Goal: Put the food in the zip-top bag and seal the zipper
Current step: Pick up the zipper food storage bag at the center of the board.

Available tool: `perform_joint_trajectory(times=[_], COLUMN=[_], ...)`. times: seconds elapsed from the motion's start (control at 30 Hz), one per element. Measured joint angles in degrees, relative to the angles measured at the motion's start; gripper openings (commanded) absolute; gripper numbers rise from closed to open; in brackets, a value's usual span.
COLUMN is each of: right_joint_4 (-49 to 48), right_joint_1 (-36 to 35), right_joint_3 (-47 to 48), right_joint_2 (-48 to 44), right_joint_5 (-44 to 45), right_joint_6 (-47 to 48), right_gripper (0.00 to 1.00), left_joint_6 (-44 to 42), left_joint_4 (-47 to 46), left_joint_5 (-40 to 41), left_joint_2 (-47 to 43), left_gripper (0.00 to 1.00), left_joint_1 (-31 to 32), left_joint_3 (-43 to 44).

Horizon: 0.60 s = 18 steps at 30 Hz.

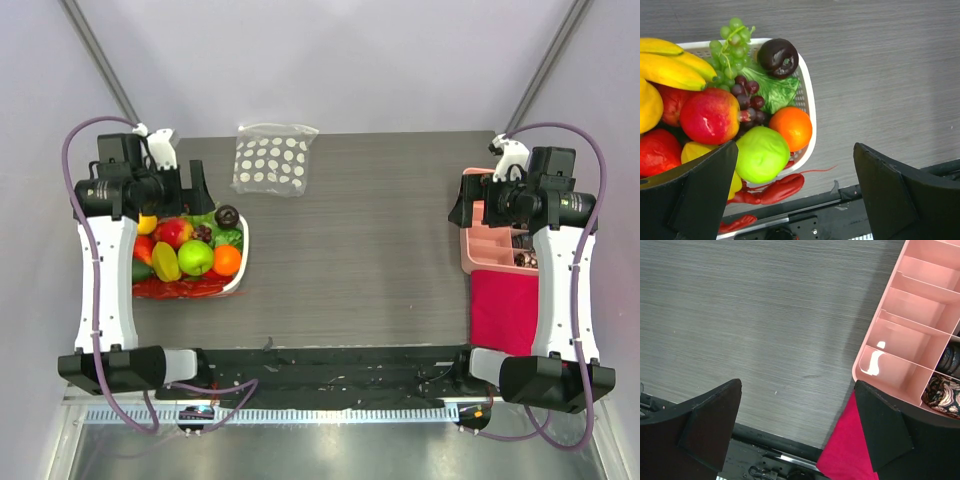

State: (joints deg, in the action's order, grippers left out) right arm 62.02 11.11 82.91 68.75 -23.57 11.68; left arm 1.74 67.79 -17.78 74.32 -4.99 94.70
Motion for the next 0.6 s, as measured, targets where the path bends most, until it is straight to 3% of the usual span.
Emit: perform_joint_trajectory(times=[0.3, 0.6], right_joint_4=[0.0, 0.1], right_joint_1=[0.0, 0.0], right_joint_3=[-0.2, -0.9], right_joint_2=[0.0, 0.3], right_joint_5=[-1.8, -2.1], right_joint_6=[0.2, 0.2], right_gripper=[1.0, 1.0], left_joint_6=[-2.4, 0.2], left_joint_4=[-3.1, -11.5], left_joint_5=[0.9, 5.0], left_joint_2=[8.6, 26.6], left_gripper=[1.0, 1.0], left_joint_1=[1.5, 7.5], left_joint_3=[7.0, 17.6])
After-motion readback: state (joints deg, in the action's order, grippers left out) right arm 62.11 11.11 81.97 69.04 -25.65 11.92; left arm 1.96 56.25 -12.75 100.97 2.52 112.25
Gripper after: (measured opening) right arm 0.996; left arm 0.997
